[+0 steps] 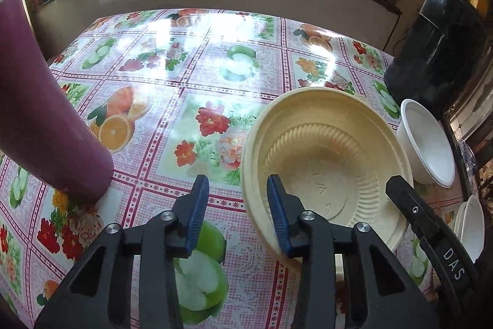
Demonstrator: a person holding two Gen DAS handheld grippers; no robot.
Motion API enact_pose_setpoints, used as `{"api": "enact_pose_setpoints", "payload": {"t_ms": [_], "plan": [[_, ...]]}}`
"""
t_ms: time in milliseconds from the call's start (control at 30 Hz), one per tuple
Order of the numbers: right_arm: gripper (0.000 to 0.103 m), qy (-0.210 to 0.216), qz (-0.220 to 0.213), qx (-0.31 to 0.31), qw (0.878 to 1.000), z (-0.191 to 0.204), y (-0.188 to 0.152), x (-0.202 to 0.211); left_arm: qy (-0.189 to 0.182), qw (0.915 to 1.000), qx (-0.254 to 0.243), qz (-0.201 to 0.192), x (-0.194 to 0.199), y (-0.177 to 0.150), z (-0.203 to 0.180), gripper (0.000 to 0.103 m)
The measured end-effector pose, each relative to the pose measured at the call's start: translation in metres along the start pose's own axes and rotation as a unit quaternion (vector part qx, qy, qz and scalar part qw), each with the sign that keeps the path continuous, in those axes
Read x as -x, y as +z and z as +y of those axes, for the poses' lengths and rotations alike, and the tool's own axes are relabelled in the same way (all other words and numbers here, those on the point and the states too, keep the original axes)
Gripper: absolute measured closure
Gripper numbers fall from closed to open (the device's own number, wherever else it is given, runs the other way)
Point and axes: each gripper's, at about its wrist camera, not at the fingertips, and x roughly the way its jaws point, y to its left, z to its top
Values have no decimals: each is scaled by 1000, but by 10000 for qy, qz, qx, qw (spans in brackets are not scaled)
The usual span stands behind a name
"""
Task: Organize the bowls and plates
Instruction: 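Move the left tool to the beige plastic plate and grasp its rim, then carry the beige plate with the left tool and lower it onto the red plates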
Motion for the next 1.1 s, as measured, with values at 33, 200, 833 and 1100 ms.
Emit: {"api": "enact_pose_setpoints", "payload": {"t_ms": [33,200,833,1100], "plan": [[89,22,15,-13,10000,0,0,1,25,10000,-57,9,1,0,-2,75],[89,112,128,-181,9997,-1,-3,2,0,9998,-193,-2,8,-7,-5,87],[93,508,730,-293,9956,21,-68,40,173,9995,-59,264,71,-81,42,87],[93,565,1027,-15,9931,37,-108,72,342,9989,-124,300,109,-138,63,86]]}}
